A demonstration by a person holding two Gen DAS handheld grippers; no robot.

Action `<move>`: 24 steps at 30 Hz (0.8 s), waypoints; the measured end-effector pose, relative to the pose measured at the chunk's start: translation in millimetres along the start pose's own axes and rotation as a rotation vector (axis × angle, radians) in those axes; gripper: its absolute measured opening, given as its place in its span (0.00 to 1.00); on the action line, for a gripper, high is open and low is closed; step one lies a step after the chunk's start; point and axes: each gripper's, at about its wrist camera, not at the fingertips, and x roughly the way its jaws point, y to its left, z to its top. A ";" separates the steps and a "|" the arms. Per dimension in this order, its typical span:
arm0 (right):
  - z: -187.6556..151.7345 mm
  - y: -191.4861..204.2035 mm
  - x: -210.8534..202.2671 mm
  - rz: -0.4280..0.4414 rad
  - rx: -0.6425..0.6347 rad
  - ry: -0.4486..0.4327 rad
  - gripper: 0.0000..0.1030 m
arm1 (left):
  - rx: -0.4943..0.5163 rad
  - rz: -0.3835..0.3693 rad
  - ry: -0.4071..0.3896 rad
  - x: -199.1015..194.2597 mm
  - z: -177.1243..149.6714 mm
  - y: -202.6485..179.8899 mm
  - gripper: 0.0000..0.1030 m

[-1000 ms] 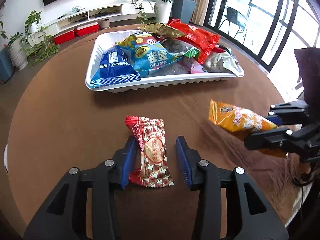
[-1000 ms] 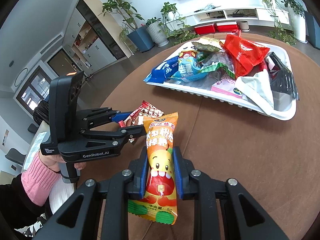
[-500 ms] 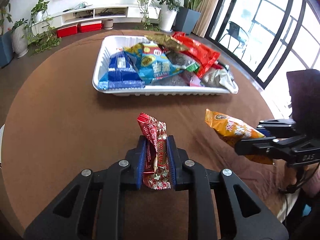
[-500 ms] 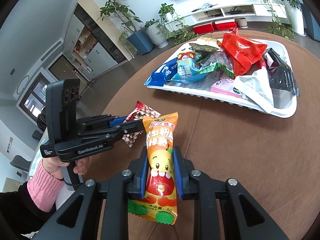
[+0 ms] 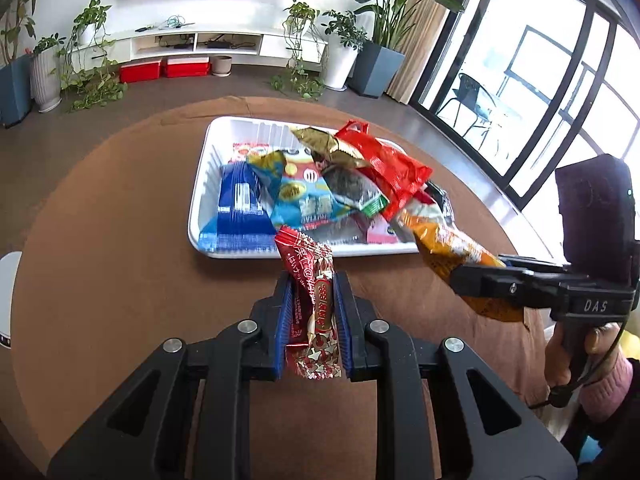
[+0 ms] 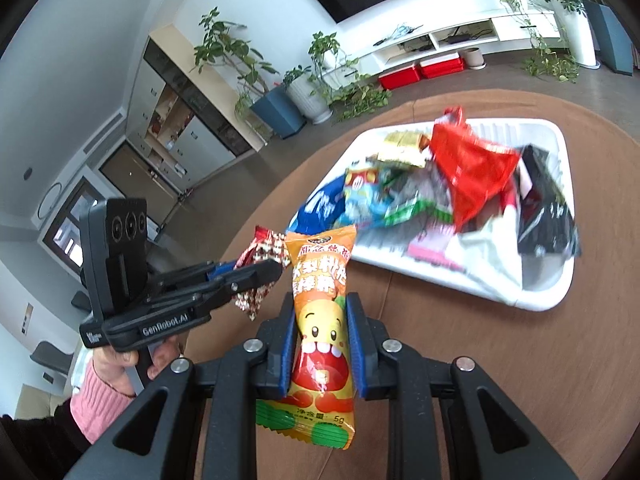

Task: Organize snacks
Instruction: 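Lift both packets and carry them over the white tray, then lower both packets into the tray and open both tools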

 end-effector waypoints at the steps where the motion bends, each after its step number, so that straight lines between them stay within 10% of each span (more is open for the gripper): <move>1: 4.4 -1.7 -0.7 -0.002 0.003 -0.008 0.24 | 0.001 -0.002 0.000 0.1 3.1 -0.6 0.18; 24: 78.1 -62.0 27.2 -0.028 0.152 -0.075 0.25 | -0.026 0.053 0.009 33.1 76.8 4.4 0.18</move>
